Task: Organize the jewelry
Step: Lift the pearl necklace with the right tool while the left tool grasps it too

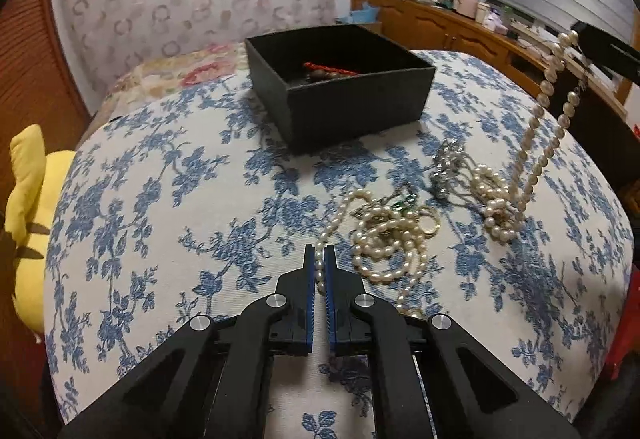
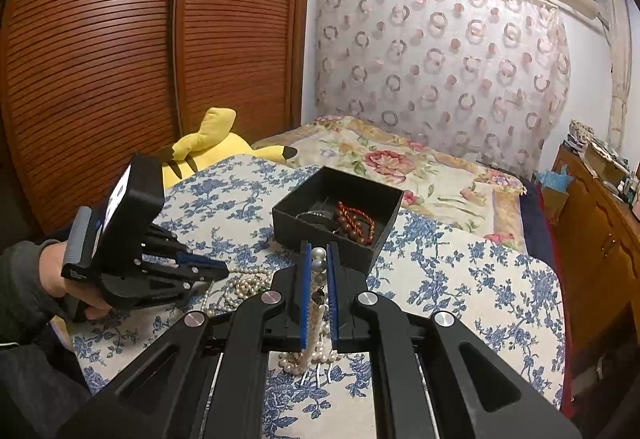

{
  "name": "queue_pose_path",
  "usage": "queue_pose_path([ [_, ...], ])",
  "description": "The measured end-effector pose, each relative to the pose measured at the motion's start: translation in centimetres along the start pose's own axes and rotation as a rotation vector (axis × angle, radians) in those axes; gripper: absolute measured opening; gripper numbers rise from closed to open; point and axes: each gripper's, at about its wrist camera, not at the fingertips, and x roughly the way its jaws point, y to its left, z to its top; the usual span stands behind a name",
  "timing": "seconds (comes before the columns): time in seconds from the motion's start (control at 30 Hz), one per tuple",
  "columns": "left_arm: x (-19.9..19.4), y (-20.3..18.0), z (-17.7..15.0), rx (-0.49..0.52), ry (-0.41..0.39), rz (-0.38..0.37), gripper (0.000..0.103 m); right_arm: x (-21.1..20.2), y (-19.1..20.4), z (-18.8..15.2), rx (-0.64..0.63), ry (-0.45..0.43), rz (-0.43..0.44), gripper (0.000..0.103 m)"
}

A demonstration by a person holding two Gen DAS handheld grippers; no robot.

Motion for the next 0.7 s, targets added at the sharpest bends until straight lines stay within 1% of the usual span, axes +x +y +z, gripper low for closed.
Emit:
queue_pose_path([
  [0.2,-4.1,-0.5,2.2,-0.029,-0.119,-0.069,0.003,-1.2,0.2,1.3,-0.012,-0.044,0.0,0.009],
  [0.3,-6.1,-0.9,3.8,-0.028,-0.171,-0.086,0.003,-1.9,0.4,2.1,-0.02,-0.066,-0.002,0.009],
  [0.47,-8.7,-1.3,5.9,-0.022,-0.239,-0.091,0.003,-2.8,0.4,3.6,-0.036,-0.096,-0.005,0.009],
  [0.7,-11.1,-1.4,8.2,-0.011,-0.306,-0.083,0.003,-3.6,0.4,5.3,-0.049,-0.128,-0.009,0.009],
])
